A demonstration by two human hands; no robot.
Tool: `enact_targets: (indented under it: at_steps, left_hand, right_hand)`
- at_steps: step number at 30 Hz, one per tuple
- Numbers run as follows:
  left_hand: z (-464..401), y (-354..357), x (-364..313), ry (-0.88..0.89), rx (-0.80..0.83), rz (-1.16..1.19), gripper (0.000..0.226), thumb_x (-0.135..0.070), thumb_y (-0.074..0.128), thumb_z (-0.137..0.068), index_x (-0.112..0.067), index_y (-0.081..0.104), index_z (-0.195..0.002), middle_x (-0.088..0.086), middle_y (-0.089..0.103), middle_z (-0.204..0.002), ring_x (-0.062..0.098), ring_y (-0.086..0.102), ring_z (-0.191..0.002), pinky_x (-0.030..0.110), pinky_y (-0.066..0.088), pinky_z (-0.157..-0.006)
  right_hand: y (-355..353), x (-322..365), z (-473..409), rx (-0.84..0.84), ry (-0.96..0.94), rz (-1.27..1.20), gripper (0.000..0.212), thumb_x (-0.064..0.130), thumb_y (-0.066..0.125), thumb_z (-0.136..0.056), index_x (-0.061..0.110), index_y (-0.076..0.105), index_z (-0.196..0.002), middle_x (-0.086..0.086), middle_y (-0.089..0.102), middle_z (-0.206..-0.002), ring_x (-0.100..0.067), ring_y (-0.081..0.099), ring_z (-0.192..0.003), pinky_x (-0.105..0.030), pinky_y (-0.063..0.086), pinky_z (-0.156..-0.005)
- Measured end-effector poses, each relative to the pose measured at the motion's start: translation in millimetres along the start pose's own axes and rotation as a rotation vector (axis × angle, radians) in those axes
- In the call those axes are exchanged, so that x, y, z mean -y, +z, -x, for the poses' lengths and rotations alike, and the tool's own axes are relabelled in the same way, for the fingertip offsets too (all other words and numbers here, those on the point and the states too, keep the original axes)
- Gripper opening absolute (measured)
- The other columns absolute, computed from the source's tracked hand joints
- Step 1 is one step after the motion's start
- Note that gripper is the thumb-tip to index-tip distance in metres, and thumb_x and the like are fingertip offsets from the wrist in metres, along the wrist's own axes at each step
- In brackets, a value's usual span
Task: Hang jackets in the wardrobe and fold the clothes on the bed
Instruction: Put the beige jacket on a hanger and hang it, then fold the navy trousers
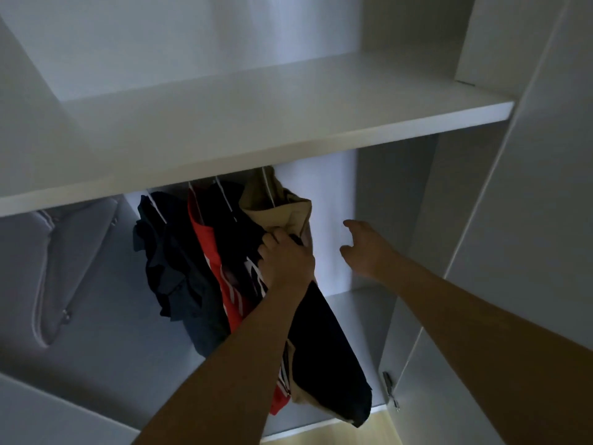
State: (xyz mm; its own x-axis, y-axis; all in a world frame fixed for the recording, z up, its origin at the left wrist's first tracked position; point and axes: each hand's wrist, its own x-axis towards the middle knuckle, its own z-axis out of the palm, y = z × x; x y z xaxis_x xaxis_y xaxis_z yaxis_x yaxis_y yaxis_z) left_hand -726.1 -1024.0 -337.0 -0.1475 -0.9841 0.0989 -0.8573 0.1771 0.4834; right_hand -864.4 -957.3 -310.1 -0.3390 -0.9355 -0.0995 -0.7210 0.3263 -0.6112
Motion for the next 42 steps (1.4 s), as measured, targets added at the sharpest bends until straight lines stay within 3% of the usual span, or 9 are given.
enact_targets:
  at_steps: [4,11,18,21,26,32,42]
  left_hand:
    - [47.2,0.6,2.4,0.422,-0.133,-0.057,0.050,-0.029,0.039,-0.085,-0.001,0.056,-0.123,0.019,0.058,-0.119,0.036,0.055,-0.110,0.047,0.048,-0.094]
    - [97.8,-4.0,-6.2,0.796,0.051,-0.070,0.040,-0.024,0.051,-0.092,-0.002,0.058,-0.125,0.014,0.061,-0.118,0.032,0.057,-0.110,0.040,0.045,-0.097]
    - [185.0,13.3,-32.6,1.147,0.293,-0.099,0.035,-0.029,0.040,-0.100,-0.014,0.049,-0.130,0.004,0.053,-0.129,0.025,0.046,-0.120,0.035,0.037,-0.105]
    - [244.5,10.3,-46.2,1.288,0.322,-0.038,0.037,-0.025,0.045,-0.095,-0.008,0.057,-0.126,0.009,0.060,-0.123,0.029,0.054,-0.116,0.038,0.041,-0.102]
    - [368.7,-6.8,-66.7,1.516,0.371,0.006,0.041,-0.028,0.039,-0.084,-0.005,0.065,-0.107,0.012,0.066,-0.101,0.032,0.063,-0.093,0.038,0.052,-0.085]
    - [563.4,-9.3,-72.6,1.655,0.476,0.059,0.037,-0.020,0.046,-0.096,-0.006,0.052,-0.130,0.010,0.055,-0.129,0.029,0.050,-0.117,0.036,0.035,-0.103]
    - [876.6,-19.0,-71.8,1.924,0.643,0.011,0.045,-0.027,0.039,-0.096,-0.009,0.046,-0.137,0.009,0.051,-0.137,0.028,0.045,-0.126,0.038,0.032,-0.109]
  right_hand:
    - [-6.2,-16.5,60.8,-0.056,0.083,0.046,0.063,0.014,0.049,-0.095,0.012,0.024,-0.153,-0.010,0.024,-0.158,-0.029,0.034,-0.140,-0.030,0.028,-0.113]
    - [0.5,-39.0,174.1,-0.162,0.309,0.039,0.062,0.017,0.050,-0.095,0.012,0.025,-0.152,-0.007,0.026,-0.157,-0.031,0.035,-0.138,-0.038,0.029,-0.115]
    - [9.4,-51.4,307.0,-0.321,0.584,0.030,0.060,0.020,0.051,-0.095,0.015,0.029,-0.151,-0.004,0.029,-0.156,-0.027,0.035,-0.139,-0.034,0.027,-0.114]
    - [14.0,-60.9,380.2,-0.397,0.695,0.036,0.059,0.021,0.050,-0.094,0.015,0.031,-0.150,-0.004,0.033,-0.155,-0.028,0.039,-0.136,-0.035,0.031,-0.113]
    - [26.5,-75.1,529.8,-0.539,0.887,0.013,0.055,0.021,0.050,-0.096,0.013,0.034,-0.148,-0.003,0.033,-0.155,-0.022,0.038,-0.138,-0.032,0.028,-0.114]
    - [47.3,-92.4,744.2,-0.671,1.069,0.016,0.055,0.020,0.048,-0.096,0.012,0.034,-0.148,-0.003,0.033,-0.154,-0.022,0.036,-0.139,-0.033,0.028,-0.115]
    - [85.1,-110.0,1040.5,-0.761,1.306,-0.070,0.055,0.017,0.050,-0.094,0.010,0.036,-0.147,-0.007,0.034,-0.153,-0.027,0.037,-0.137,-0.034,0.029,-0.112]
